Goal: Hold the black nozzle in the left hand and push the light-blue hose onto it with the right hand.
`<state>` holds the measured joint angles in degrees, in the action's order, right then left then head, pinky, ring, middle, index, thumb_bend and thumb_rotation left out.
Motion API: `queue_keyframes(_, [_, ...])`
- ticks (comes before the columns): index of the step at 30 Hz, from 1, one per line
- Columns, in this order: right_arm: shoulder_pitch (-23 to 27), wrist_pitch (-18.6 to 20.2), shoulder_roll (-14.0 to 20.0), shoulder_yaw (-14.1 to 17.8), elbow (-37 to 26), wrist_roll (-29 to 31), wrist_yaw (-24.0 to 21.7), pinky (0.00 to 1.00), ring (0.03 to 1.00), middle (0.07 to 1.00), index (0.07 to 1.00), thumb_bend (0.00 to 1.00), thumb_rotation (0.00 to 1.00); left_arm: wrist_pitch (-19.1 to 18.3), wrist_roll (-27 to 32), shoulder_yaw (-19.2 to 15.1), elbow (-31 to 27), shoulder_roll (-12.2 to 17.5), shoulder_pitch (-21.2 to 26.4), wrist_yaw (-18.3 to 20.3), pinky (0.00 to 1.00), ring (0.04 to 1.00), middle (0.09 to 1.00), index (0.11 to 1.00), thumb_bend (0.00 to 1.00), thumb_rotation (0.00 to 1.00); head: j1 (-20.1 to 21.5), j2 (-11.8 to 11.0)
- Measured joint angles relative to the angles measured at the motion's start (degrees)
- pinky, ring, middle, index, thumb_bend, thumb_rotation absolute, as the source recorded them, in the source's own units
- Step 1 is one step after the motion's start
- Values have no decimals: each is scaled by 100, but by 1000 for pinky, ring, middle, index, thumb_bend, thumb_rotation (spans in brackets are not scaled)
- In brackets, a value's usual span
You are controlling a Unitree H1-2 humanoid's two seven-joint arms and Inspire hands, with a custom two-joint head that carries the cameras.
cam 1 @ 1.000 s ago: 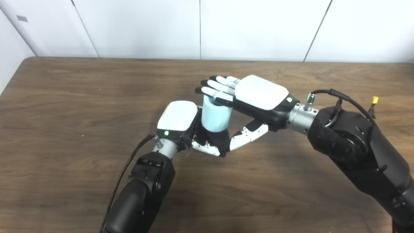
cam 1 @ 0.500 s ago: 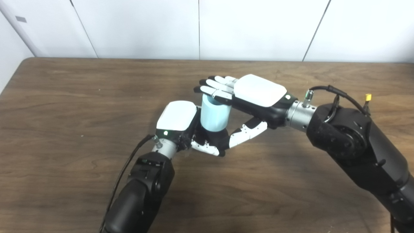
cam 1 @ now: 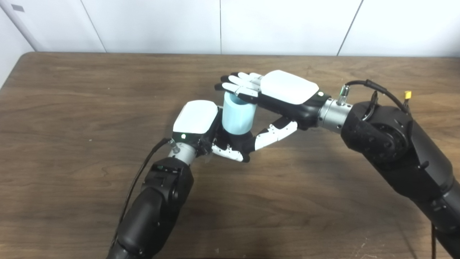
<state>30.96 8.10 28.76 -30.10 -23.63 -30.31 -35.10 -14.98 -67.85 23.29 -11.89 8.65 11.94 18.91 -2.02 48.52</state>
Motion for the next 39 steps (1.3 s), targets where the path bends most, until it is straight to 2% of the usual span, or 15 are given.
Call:
queue_keyframes(11, [13,-1,-18,-2,177,300,162,1000,1000,1000,988,713,1000,1,35,-16,39,18,4,-57,360,469,438,493,524,0,9,-70])
queue_keyframes(17, [13,-2,-13,-9,180,340,182,1000,1000,1000,987,719,1000,-2,34,-19,41,16,3,-63,363,466,433,492,524,0,-52,17])
queue_keyframes(23, [-5,-35,64,-31,119,187,215,995,995,998,949,708,1000,-35,13,-21,1,-6,13,30,360,467,429,492,524,0,-44,17])
queue_keyframes(27, [-90,-31,99,-23,-53,11,216,1000,1000,1000,970,721,1000,-8,13,-9,1,-14,11,-4,356,461,434,490,524,0,-62,9])
queue_keyframes(30, [-99,-31,176,-23,-121,-49,215,1000,994,997,975,706,1000,-10,13,-4,0,-37,11,-4,377,480,469,486,524,0,-70,17])
queue_keyframes(36, [-109,-38,277,31,-146,-67,209,1000,1000,999,980,659,1000,-12,20,-3,-19,-48,12,16,366,465,433,491,523,0,-62,44])
queue_keyframes(39, [-115,-37,348,115,-153,-58,180,1000,1000,1000,974,654,1000,-12,32,-5,-33,-53,17,16,372,471,445,491,524,0,-70,44])
